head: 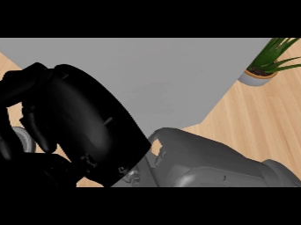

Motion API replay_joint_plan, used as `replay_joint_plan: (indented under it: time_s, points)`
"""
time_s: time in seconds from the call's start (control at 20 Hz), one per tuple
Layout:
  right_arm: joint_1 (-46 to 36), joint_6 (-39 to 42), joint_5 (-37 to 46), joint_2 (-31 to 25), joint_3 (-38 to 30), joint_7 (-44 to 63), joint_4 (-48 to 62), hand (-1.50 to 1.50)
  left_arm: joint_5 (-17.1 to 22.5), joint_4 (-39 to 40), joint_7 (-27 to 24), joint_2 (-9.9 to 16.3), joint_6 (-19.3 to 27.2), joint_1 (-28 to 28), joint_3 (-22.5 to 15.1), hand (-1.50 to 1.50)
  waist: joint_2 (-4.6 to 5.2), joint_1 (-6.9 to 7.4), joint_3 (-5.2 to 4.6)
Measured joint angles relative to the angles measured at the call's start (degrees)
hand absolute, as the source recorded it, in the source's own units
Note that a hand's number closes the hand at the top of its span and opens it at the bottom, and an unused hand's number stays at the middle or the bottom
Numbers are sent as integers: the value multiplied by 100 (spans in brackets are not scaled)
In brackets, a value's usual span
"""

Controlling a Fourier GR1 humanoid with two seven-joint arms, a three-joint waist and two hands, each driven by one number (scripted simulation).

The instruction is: Pick up the wine, place it into the cabinet and close the cabinet

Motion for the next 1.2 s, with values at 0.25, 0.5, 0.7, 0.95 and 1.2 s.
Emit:
replay_joint_plan:
  time_s: [0.25,0.5,0.7,0.95,1.2]
  points:
    - [-400,349,43,25,-482,-471,1025,150,-64,42,106,-92,-29,-44,113,-150,-8,-36,-4]
    - [-561,919,-105,18,-1060,-1014,1913,150,-274,142,115,-291,-53,-100,75,-150,-33,-57,4]
    - [-528,1298,-159,30,-1140,-1566,2238,150,-298,128,220,-329,-89,-93,176,-150,-124,-20,-38]
    - [-669,1644,-277,28,-1134,-2041,2639,150,-418,109,257,-397,-64,-144,126,-150,-171,56,-122]
    - [-840,1856,-166,23,-1067,-2482,3037,150,-363,104,361,-392,-56,-267,191,-150,-191,110,-194]
